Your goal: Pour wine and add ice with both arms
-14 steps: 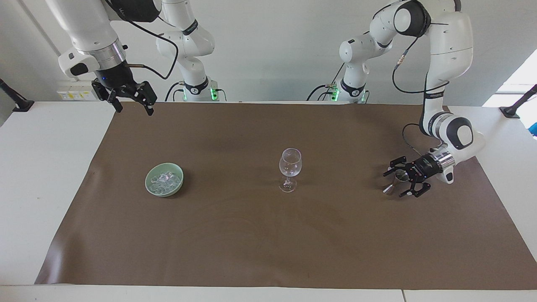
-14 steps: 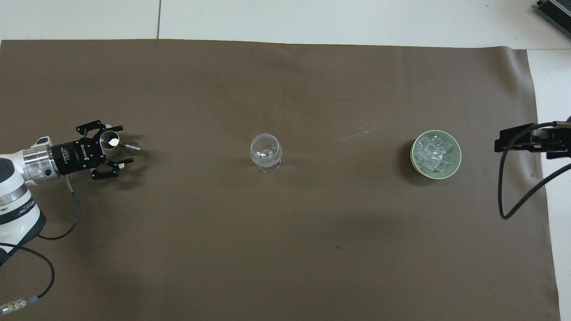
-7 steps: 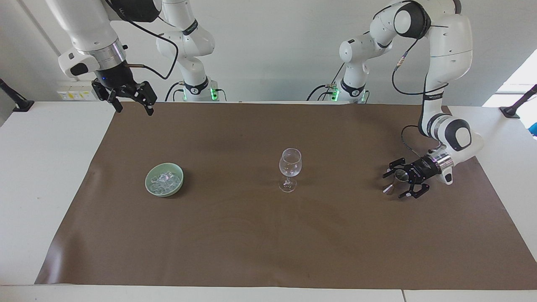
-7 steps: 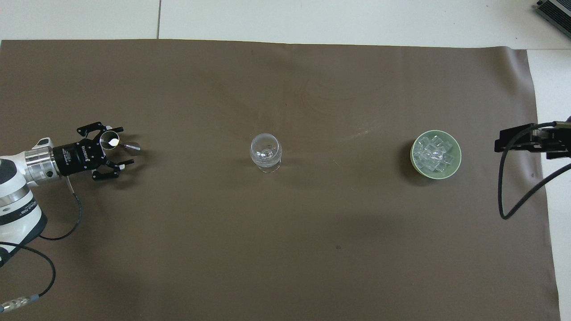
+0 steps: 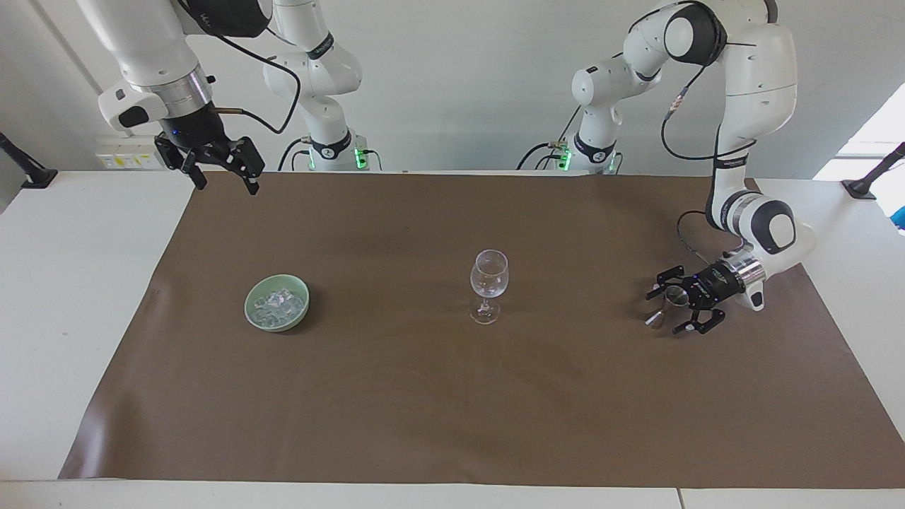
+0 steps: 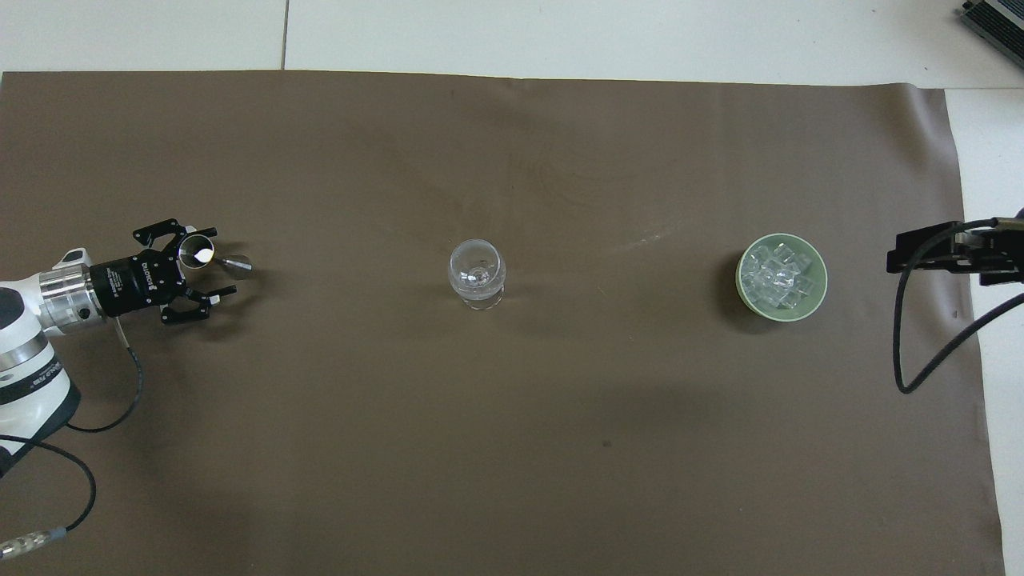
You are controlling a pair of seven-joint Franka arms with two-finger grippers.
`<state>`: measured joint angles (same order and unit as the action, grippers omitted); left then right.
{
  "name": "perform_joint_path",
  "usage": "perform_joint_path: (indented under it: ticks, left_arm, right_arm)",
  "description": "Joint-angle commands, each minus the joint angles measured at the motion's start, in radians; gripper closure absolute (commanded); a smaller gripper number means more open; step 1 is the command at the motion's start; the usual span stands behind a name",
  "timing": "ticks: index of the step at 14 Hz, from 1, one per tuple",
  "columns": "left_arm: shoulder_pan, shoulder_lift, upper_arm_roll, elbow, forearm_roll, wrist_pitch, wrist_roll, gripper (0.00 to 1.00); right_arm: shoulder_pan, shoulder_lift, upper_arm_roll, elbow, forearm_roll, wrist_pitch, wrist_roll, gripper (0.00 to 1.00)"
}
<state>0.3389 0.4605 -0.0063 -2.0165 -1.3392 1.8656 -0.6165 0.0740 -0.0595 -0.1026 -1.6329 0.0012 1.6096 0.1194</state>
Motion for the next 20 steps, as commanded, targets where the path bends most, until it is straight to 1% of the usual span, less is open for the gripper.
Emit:
perform_joint_path:
  ticks: [1, 4, 13, 20]
  left_arm:
    - [0.019, 0.000, 0.003, -0.008, -0.018, -0.042, 0.017, 0.00]
    - [0.034, -0.003, 0.005, -0.011, -0.017, -0.063, 0.017, 0.00]
    - [0.031, -0.005, 0.003, -0.021, -0.020, -0.049, 0.018, 0.00]
    - [0.029, -0.006, -0.003, -0.027, -0.084, -0.063, 0.009, 0.00]
  right_arm:
    - [-0.008, -0.023, 0.003, -0.025, 0.026, -0.002, -0.021, 0.00]
    - [-0.008, -0.023, 0.003, -0.025, 0.026, -0.002, -0.021, 0.00]
    - [-0.008, -0.025, 0.003, -0.025, 0.026, -0.002, -0.021, 0.00]
    - [-0.008, -0.023, 0.003, -0.025, 0.026, -0.002, -0.021, 0.00]
